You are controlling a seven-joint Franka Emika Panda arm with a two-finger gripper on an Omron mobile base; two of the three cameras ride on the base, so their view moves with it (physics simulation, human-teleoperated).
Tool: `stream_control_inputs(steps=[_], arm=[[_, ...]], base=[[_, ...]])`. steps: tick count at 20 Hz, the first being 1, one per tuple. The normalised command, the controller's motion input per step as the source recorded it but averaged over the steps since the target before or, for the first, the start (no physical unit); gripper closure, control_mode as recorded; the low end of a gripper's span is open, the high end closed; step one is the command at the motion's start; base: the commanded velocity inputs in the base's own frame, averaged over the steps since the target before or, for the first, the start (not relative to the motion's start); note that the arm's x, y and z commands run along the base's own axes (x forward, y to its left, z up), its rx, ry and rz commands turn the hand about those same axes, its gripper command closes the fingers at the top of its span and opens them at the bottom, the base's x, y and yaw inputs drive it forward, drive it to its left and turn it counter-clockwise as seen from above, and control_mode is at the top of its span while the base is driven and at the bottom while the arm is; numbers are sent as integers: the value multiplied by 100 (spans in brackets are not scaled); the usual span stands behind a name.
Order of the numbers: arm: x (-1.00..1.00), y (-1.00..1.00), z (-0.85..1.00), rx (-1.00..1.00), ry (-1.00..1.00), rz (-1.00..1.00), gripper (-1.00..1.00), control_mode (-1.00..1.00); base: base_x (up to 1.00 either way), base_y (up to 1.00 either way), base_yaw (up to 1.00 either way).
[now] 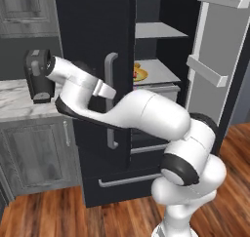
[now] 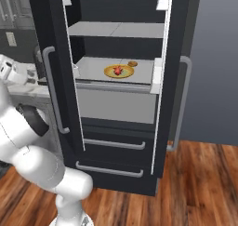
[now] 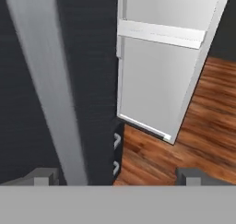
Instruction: Retrieve the fish from the fridge and place it on the saucepan with marinade on the stove.
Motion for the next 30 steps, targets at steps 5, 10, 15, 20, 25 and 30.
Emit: stream_control_inputs(steps=[5, 10, 15, 20, 25, 30], arm=[[-100, -85, 1, 2, -20, 1, -100, -100], [-100, -100, 0, 12, -29, 5, -100, -100], [-99, -100, 6, 28, -19, 9, -100, -100], [-17, -100, 6, 45, 0, 20, -100, -100], [55, -89, -2, 65, 10, 16, -100, -100], [77, -25, -41, 27, 6, 18, -100, -100]], base=[[0, 0, 0], [0, 0, 0], [0, 0, 0], [0, 0, 0], [0, 0, 0], [0, 0, 0]])
